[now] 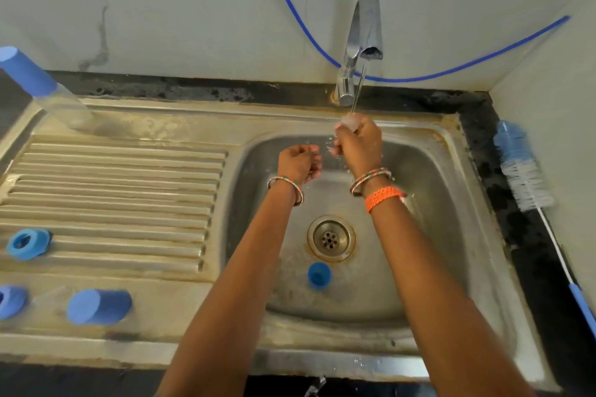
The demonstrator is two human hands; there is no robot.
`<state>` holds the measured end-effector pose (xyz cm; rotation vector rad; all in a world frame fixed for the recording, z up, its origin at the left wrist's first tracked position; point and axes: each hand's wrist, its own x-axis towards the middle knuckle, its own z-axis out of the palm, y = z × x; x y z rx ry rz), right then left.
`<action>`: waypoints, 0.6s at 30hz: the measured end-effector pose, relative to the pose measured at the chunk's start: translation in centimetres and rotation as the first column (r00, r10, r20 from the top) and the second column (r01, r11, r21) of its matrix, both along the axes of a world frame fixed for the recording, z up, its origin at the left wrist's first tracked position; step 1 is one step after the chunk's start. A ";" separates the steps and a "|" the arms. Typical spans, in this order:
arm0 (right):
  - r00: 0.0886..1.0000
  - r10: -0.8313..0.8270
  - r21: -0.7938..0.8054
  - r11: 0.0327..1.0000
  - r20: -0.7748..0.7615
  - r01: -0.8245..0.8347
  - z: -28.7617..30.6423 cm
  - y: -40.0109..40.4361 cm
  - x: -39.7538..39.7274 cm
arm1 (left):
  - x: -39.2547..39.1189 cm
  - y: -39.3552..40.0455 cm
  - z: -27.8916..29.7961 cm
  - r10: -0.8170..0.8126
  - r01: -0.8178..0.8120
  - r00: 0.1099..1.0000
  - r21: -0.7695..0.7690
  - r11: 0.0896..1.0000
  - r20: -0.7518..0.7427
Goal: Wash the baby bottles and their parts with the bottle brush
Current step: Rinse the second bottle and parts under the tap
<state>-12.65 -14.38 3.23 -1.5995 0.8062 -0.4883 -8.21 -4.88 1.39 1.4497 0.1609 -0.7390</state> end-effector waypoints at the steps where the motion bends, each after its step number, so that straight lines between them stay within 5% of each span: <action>1: 0.999 0.040 0.070 0.997 -0.027 -0.038 0.6 0.2 -0.1 | -0.1 0.4 0.3 -0.010 0.010 1.000 0.006 1.000 0.017; 3: 0.977 0.157 0.091 0.985 -0.142 -0.145 1.6 0.9 -0.6 | -0.6 1.2 0.9 -0.020 0.020 0.999 0.002 1.000 0.036; 8: 0.927 0.230 -0.228 0.925 -0.298 -0.303 2.3 3.8 -1.2 | -1.7 4.7 2.8 0.006 -0.002 0.999 -0.084 0.996 0.045; 13: 0.764 0.323 -0.367 0.729 -0.559 -0.577 3.4 10.0 0.5 | -1.6 13.1 5.0 0.207 -0.197 0.972 -0.088 0.976 0.114; 18: 0.638 0.537 -0.457 0.445 -0.552 -0.770 4.9 20.4 4.0 | -0.1 26.1 7.4 0.335 -0.381 0.850 0.035 0.924 0.407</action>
